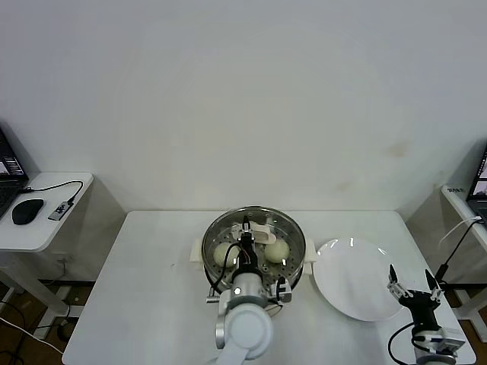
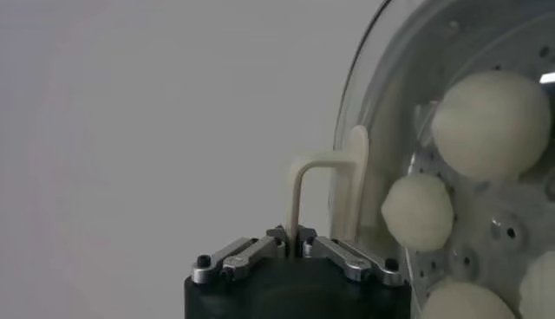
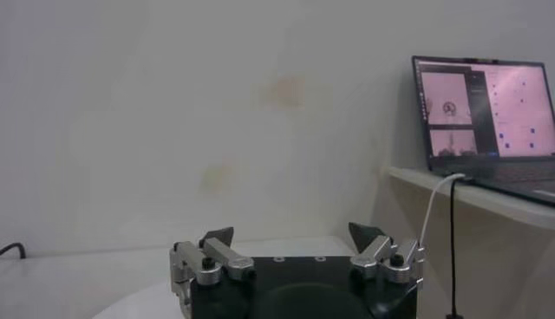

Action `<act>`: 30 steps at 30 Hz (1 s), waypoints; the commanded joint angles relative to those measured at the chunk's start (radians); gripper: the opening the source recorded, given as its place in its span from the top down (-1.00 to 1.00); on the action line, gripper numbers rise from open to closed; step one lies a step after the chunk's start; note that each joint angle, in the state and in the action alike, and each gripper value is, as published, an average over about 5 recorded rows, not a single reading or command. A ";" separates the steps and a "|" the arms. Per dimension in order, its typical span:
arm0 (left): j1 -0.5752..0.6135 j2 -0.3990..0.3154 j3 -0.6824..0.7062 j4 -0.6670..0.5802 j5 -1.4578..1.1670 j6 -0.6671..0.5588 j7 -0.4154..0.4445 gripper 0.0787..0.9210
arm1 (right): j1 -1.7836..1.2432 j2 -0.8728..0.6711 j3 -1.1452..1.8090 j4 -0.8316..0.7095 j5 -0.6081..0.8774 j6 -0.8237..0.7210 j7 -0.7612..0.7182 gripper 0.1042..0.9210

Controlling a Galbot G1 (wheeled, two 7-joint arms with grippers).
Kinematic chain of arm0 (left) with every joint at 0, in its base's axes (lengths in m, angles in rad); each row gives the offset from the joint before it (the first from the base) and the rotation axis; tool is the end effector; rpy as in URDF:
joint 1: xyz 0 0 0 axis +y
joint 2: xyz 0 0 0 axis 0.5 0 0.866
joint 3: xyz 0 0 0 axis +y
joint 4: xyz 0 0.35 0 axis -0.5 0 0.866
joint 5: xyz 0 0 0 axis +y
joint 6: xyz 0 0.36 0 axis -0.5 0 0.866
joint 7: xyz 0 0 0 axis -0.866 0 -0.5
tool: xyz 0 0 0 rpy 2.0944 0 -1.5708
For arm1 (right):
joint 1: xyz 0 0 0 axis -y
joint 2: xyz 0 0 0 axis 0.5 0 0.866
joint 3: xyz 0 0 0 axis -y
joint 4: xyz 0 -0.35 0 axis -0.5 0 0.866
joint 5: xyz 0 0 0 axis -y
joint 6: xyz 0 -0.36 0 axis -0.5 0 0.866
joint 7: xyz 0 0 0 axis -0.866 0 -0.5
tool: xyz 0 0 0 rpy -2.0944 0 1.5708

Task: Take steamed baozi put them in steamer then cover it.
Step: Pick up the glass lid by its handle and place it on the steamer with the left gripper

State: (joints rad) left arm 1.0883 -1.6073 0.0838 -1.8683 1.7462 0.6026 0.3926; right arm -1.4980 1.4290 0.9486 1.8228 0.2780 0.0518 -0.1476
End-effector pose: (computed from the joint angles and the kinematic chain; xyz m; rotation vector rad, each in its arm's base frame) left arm 0.2726 -0.2052 -0.2486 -0.0808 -2.2367 -2.0952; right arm 0.1825 -0.1791 -0.3520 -0.3397 -3.0588 0.0119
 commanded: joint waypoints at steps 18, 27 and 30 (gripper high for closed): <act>-0.001 0.000 -0.012 0.047 -0.027 -0.012 -0.064 0.86 | -0.003 0.012 0.000 -0.002 -0.010 0.007 -0.001 -0.76; 0.010 0.001 -0.011 0.039 -0.029 -0.025 -0.072 0.86 | -0.004 0.012 0.000 -0.003 -0.010 0.010 -0.001 -0.76; 0.018 0.002 -0.010 0.021 -0.029 -0.039 -0.074 0.80 | -0.004 0.012 0.000 -0.004 -0.009 0.010 -0.001 -0.76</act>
State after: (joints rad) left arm 1.0986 -1.6059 0.0714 -1.8281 1.7189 0.5801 0.3262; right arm -1.5025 1.4406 0.9486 1.8188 0.2682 0.0611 -0.1481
